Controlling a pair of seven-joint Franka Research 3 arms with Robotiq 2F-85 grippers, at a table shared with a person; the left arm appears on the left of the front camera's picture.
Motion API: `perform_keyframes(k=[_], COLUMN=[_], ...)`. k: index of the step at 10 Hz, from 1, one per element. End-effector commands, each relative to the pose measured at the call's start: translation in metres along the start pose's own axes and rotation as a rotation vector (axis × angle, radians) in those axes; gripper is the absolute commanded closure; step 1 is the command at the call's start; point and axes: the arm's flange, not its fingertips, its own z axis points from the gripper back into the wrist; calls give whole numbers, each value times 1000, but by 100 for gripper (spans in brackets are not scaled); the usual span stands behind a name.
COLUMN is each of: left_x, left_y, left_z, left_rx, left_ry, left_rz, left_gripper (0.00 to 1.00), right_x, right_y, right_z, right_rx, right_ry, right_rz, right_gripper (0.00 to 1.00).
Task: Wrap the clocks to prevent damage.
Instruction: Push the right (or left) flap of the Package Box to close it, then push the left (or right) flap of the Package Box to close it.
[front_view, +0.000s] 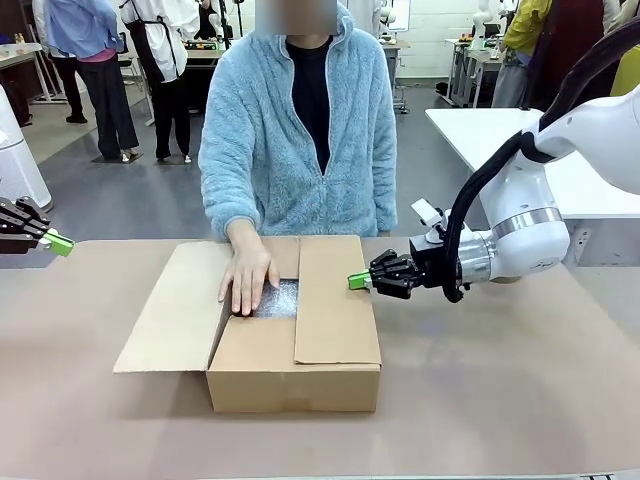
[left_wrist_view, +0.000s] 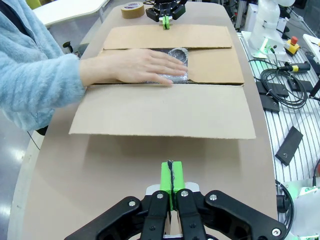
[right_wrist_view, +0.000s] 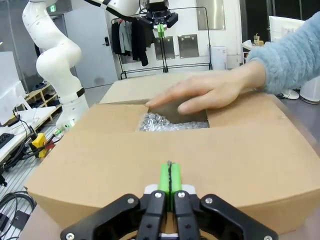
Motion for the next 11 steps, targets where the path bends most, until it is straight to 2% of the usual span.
perform_keyframes(k=[1,10,11], left_x=[0,0,-17], left_y=[-2,0,20], left_z=[1,0,-13], left_rx=[1,0,-6], left_ry=[0,0,-54], left_rz=[-7,0,39], left_gripper=[100,100,100], right_x=[-3,-3,-3], right_y=[0,0,0], right_z=[-1,-1,-1], right_rx=[-5,-5,-5], right_ry=[4,4,4], right_rz=[-7,-7,-7], right_gripper=[99,99,99])
